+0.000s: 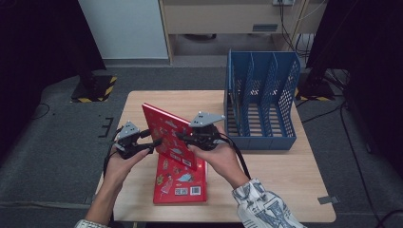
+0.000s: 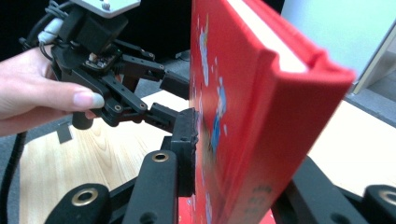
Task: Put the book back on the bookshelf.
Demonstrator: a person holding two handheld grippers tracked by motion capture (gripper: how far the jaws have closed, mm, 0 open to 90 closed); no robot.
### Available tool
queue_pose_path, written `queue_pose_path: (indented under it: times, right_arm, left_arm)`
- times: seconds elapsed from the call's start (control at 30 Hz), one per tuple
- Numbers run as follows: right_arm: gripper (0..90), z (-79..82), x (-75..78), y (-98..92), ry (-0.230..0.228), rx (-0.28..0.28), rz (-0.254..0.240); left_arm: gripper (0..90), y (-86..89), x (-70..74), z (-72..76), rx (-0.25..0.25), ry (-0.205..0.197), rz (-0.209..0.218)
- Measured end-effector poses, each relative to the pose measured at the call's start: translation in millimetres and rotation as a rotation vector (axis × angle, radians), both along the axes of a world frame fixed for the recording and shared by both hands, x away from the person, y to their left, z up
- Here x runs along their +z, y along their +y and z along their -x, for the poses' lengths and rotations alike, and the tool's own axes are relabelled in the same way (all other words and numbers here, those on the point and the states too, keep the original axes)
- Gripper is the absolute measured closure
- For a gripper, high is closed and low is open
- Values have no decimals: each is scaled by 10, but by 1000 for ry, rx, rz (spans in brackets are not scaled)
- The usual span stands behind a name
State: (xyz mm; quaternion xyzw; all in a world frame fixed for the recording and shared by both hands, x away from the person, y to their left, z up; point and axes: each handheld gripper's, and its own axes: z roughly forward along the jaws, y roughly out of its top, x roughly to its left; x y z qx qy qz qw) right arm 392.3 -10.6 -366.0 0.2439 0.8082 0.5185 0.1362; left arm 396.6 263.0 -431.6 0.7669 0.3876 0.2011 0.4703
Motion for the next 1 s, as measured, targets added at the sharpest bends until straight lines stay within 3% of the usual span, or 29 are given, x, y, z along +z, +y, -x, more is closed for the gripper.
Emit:
queue_pose_path:
  times: [0.33,1.0]
  right_arm:
    - [688,-22,40,49,-7,-5,-11]
    - [759,-98,41,158,2,24,-53]
  left_arm:
    - [367,-14,3,-1,1,5,5]
    - [368,-2,-18,29,-10,4,12]
